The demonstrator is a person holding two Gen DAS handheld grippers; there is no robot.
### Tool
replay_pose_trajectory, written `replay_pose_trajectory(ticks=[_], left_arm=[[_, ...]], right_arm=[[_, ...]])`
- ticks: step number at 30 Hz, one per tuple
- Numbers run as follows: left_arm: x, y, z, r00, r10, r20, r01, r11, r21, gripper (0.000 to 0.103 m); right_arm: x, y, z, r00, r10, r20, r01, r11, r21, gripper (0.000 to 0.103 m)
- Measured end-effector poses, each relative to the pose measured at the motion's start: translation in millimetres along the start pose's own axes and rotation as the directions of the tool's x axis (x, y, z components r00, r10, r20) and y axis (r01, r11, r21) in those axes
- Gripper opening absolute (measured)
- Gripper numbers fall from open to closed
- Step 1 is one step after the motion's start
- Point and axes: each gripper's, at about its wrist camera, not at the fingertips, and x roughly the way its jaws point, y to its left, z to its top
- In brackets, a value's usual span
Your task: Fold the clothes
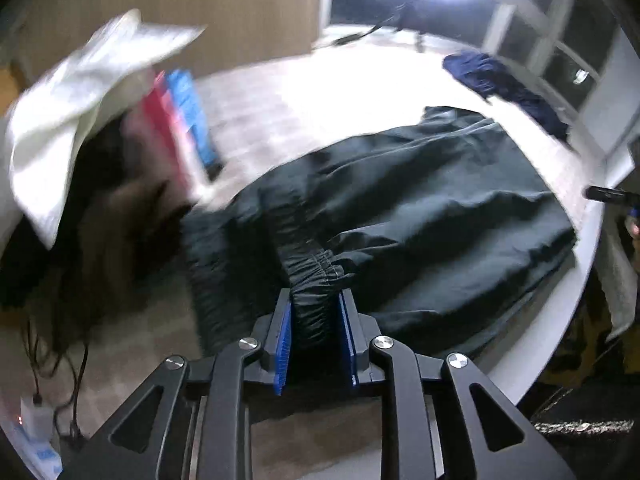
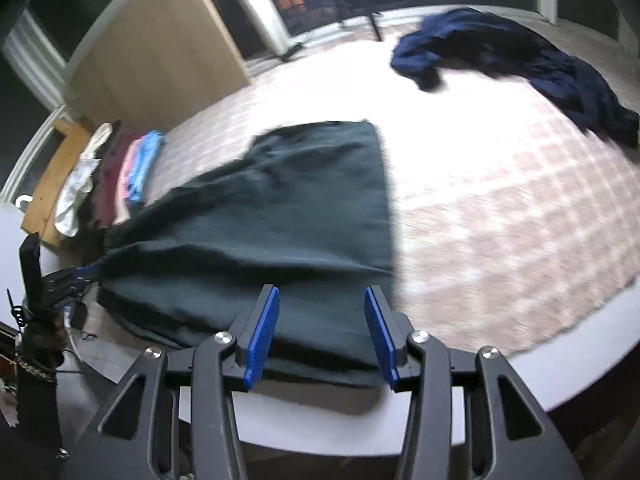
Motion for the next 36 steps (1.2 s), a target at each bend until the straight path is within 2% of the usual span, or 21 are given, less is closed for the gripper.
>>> replay_pose_trajectory(ticks=[1,4,8,12,14,17,19,24,26,30,34,36], left_arm=[[4,3,-2,1.0,0.02,-0.023,-0.02,1.0,-0.005,0.031],[-4,2,-5,0.997,0.075,0.001,-0.075,0.997,-0.018,0.051],[-27,-7,-2,0.991,0.115,0.066,-0.111,0.992,-0.053,0.052],[-50,-51,-3,0.991,0.022,0.13,-0.02,1.0,-0.017,0.053],[-50,-88,-1,0.99,-0.026,0.136,0.023,0.999,0.023,0.057],[-40,-136,15,0.988,-0.111,0.11,0.106,0.993,0.049,0.059],[-28,-165,35,0.987,-0.141,0.083,0.137,0.989,0.058,0.059],[27,-250,115,0.987,-0.153,-0.04,0.156,0.98,0.12,0.06],[54,-277,141,0.983,-0.154,-0.099,0.167,0.976,0.139,0.063],[101,-318,173,0.969,-0.143,-0.204,0.174,0.974,0.147,0.063],[137,-342,187,0.953,-0.132,-0.273,0.174,0.975,0.135,0.063],[148,-343,188,0.947,-0.133,-0.293,0.174,0.978,0.119,0.063]], right_arm=[[0,-8,-2,1.0,-0.013,-0.008,0.013,1.0,0.007,0.044],[-2,-26,-3,0.999,-0.03,-0.025,0.03,0.999,0.019,0.044],[-5,-42,5,1.0,-0.012,-0.028,0.013,1.0,0.018,0.044],[2,-48,26,0.999,-0.001,-0.04,-0.002,0.998,-0.059,0.044],[7,-46,31,0.999,0.01,-0.045,-0.016,0.991,-0.132,0.043],[13,-43,28,0.998,0.02,-0.063,-0.036,0.961,-0.274,0.043],[12,-44,19,0.996,0.055,-0.073,-0.078,0.928,-0.363,0.043],[5,-46,-10,0.976,0.191,-0.104,-0.217,0.818,-0.533,0.042],[12,-45,-16,0.971,0.205,-0.12,-0.236,0.78,-0.579,0.036],[31,-46,-20,0.956,0.238,-0.171,-0.292,0.733,-0.615,0.023],[38,-50,-16,0.925,0.32,-0.204,-0.377,0.708,-0.598,0.023],[40,-51,-17,0.92,0.327,-0.214,-0.388,0.7,-0.6,0.023]])
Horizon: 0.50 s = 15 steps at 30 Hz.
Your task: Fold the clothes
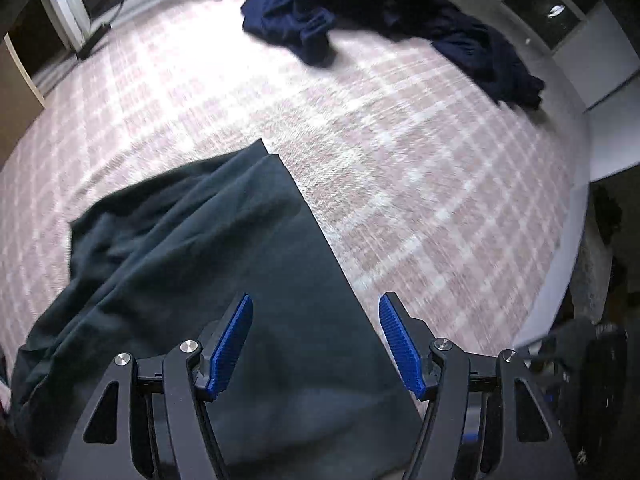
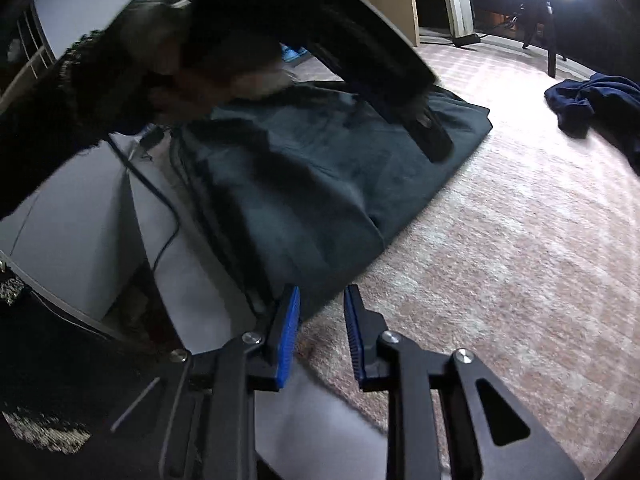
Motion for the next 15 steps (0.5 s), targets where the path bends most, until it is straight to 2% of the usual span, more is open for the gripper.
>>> replay_pose_trajectory(ticks=[5,11,14,15], left_arm=[[20,6,2,0.999,0.011,-0.044,-0.012,1.0,-0.024,0.063],[18,8,-7,0.999,0.001,-0.039,-0.002,1.0,-0.029,0.064],[17,5,-11,0.999,0.013,-0.041,-0.014,1.0,-0.013,0.064],[17,4,-12,0.999,0.017,-0.042,-0.018,1.0,-0.005,0.064]], right_arm=[[9,2,-6,0.999,0.032,-0.033,-0.032,0.999,-0.021,0.023],[18,5,-1,0.998,0.054,-0.023,-0.055,0.998,-0.043,0.024],[21,6,3,0.999,0.046,-0.003,-0.046,0.998,-0.043,0.005],[17,6,2,0.999,0.053,0.013,-0.052,0.998,-0.039,0.005]])
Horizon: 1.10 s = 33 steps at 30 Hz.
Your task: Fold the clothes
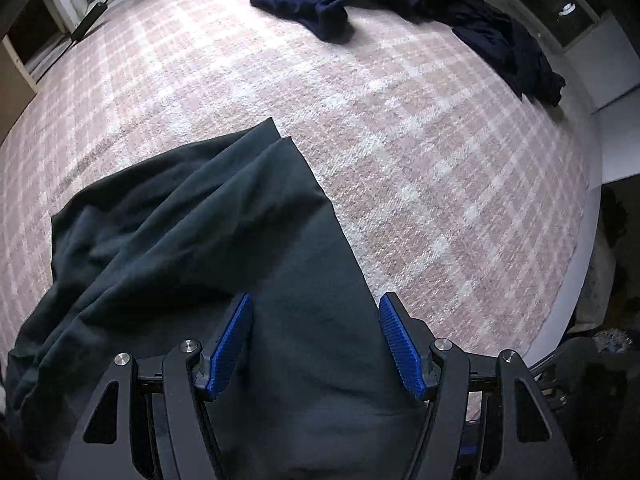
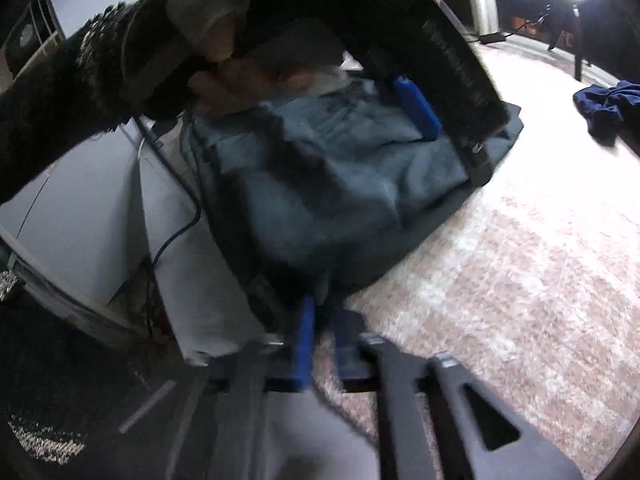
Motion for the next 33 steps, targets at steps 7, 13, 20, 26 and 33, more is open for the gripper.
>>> replay_pose_trajectory(ticks=[7,13,20,26,33], left_arm=[[-2,0,-10,1.0,-0.03,0.006,0.03,0.999,0.015,0.069],[-5,-2,-21,1.0,-0.022,0.008,0.022,0.999,0.038,0.07],[-53,-12,-117,0.978,-0.096,0.186,0.099,0.995,-0.006,0.069],[-33,-46,-155,0.975,-0.121,0.185,0.124,0.992,0.0,0.069],[-31,-61,-182,0.961,-0.089,0.261,0.095,0.995,-0.012,0.076]], right_arm=[[-19,9,-7,0.999,0.044,0.012,-0.044,0.999,-0.027,0.003],[-11,10,-20,0.989,0.046,-0.137,-0.053,0.997,-0.05,0.002],[-60,-89,19,0.995,0.001,0.097,-0.033,0.944,0.327,0.027],[-18,-163,85,0.995,-0.044,0.093,-0.002,0.893,0.449,0.027],[61,-140,143,0.962,-0.268,-0.062,0.274,0.946,0.173,0.014]])
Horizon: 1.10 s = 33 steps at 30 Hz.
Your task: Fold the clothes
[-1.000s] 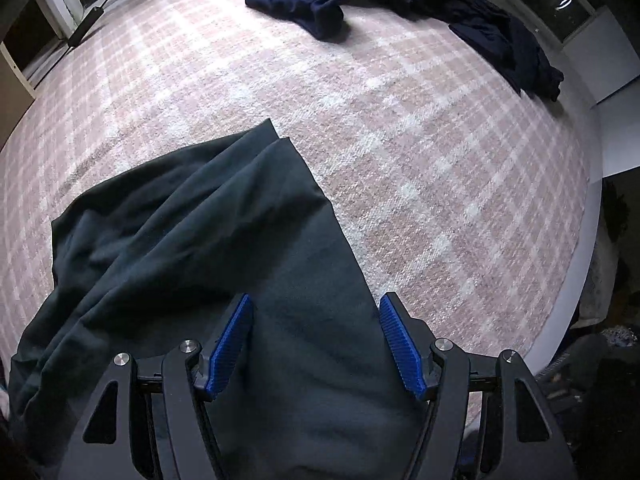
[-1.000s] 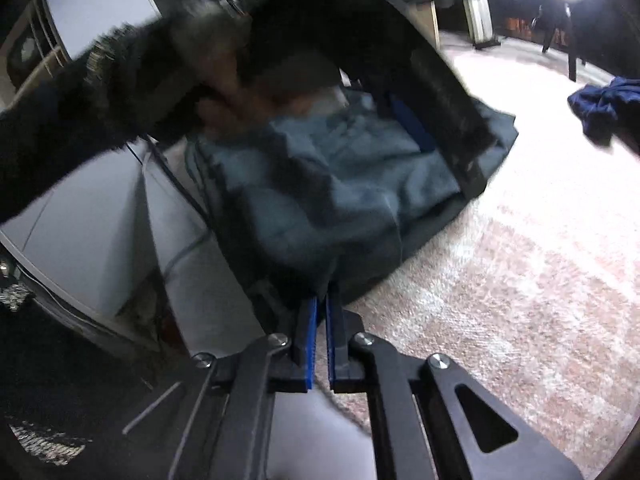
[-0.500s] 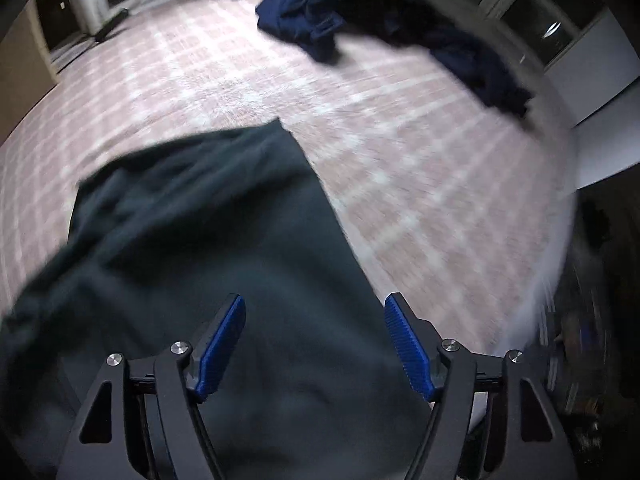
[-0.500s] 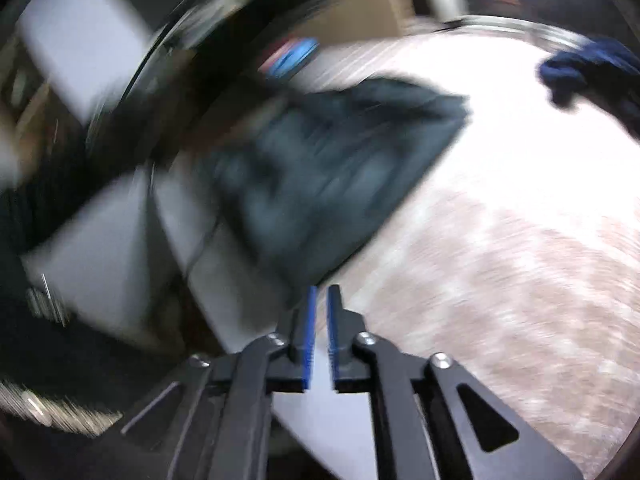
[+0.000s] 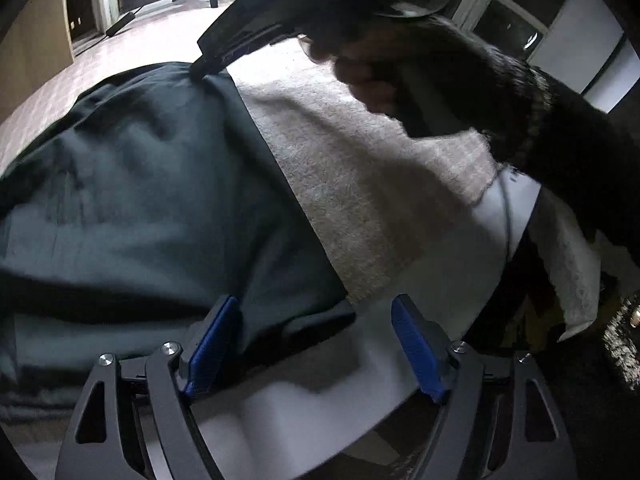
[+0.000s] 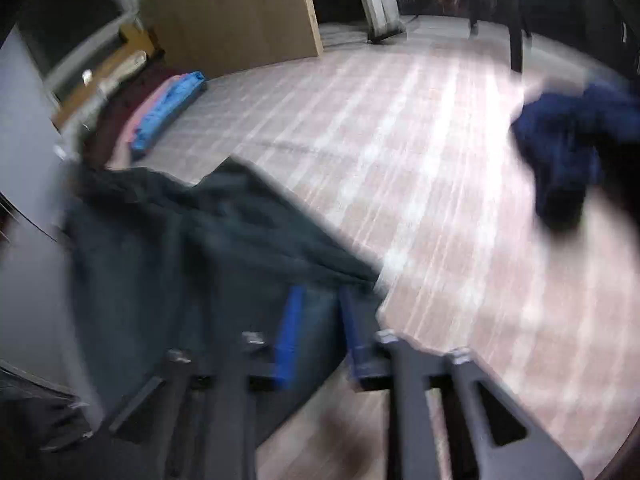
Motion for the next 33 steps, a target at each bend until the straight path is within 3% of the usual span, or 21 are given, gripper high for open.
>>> replay_pose_trajectory(ticks=[4,8,13,15,18,20,22,24,26,28,33], left_arm=[[-26,19,-20,0.998,-0.063,-0.004,0.062,0.989,-0.135,0.074],[-66,50,-36,0.995,0.046,0.088,-0.023,0.968,-0.252,0.075],[-82,70,-30,0.971,0.208,0.116,-0.18,0.96,-0.216,0.075],[-91,98,-23,0.969,0.199,0.147,-0.153,0.95,-0.272,0.075],[-73,124,-14,0.967,0.189,0.171,-0.128,0.941,-0.314,0.075],[-56,140,-23,0.97,0.227,0.089,-0.186,0.923,-0.336,0.072],[-52,149,-41,0.974,0.223,0.046,-0.191,0.909,-0.37,0.068],[-68,149,-59,0.97,0.23,0.079,-0.182,0.902,-0.391,0.068],[-82,151,-72,0.971,0.228,0.075,-0.175,0.887,-0.427,0.068],[-95,154,-84,0.972,0.225,0.071,-0.168,0.871,-0.462,0.068],[-117,176,-57,0.951,0.231,0.206,-0.11,0.874,-0.473,0.068]], right_arm=[[-15,-15,3,0.999,-0.036,0.001,0.036,0.998,0.052,0.018],[-26,-27,-7,0.999,0.052,-0.003,-0.051,0.99,0.135,0.043],[-18,-24,-17,0.993,0.12,0.0,-0.117,0.97,0.212,0.043],[-19,-5,-13,0.988,0.156,0.018,-0.157,0.974,0.161,0.042],[-9,28,-4,0.984,0.177,-0.005,-0.177,0.983,0.039,0.042],[5,44,-1,0.988,0.151,-0.039,-0.152,0.988,-0.027,0.039],[14,48,3,0.996,0.064,-0.058,-0.068,0.995,-0.071,0.022],[16,49,9,0.998,-0.015,-0.056,0.01,0.995,-0.098,0.02],[8,48,15,0.999,-0.014,-0.039,0.011,0.997,-0.082,0.021],[3,62,23,0.999,0.041,-0.023,-0.043,0.995,-0.09,0.021],[18,140,45,0.972,0.229,-0.044,-0.233,0.953,-0.193,0.021]])
